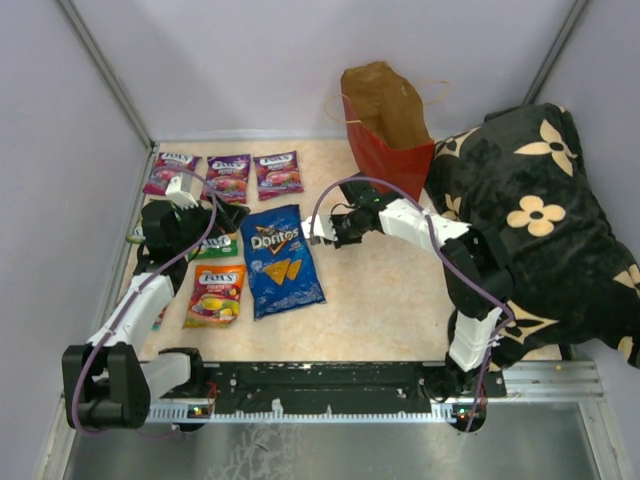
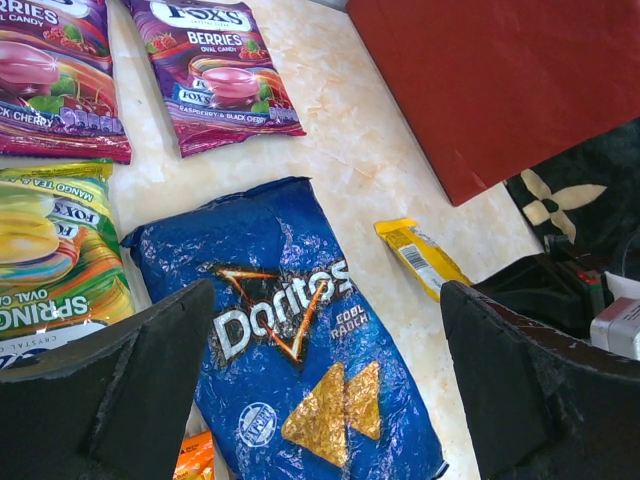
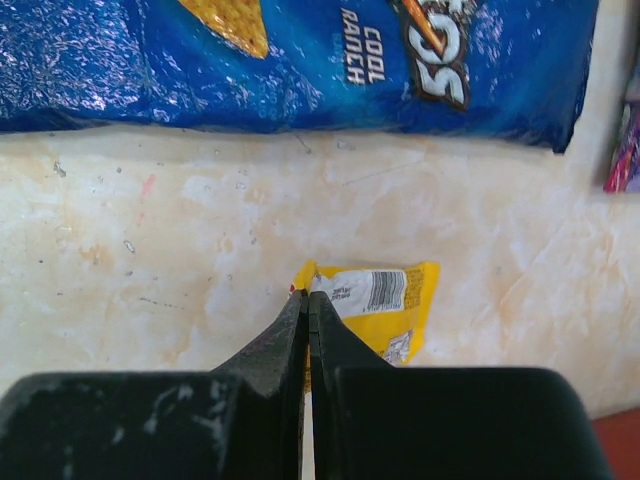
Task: Take the snacks out of the paper bag
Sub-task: Move the snack to the center of the board, then reset both arms
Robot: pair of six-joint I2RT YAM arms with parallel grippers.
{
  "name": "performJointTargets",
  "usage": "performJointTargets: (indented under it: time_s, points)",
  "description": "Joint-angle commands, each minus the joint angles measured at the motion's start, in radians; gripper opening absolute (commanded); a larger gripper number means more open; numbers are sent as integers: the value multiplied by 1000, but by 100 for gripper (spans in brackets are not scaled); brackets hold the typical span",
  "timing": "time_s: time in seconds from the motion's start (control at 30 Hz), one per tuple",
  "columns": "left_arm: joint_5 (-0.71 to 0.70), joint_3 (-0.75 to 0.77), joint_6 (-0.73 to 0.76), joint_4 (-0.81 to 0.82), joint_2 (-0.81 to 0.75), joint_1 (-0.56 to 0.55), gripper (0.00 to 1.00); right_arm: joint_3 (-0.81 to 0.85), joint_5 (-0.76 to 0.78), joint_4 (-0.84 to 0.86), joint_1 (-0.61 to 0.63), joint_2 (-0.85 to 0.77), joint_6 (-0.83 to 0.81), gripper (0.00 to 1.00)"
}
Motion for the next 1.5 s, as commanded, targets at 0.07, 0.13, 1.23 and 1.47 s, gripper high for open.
performJointTargets:
  time_s: [0.07, 0.13, 1.23, 1.47]
  points:
    - [-6, 4, 19, 17, 0, 4, 100, 80, -81, -82, 6, 88, -153, 0]
    - [-6, 7, 20, 17, 3, 5, 100, 67, -89, -68, 8, 88, -152, 0]
    - [-190, -21, 165, -26, -148, -66, 99, -643, 349, 902, -17, -613, 1733, 99]
    - [-201, -70, 176, 42, -194, -67, 100, -774, 961, 576, -17, -961, 1626, 99]
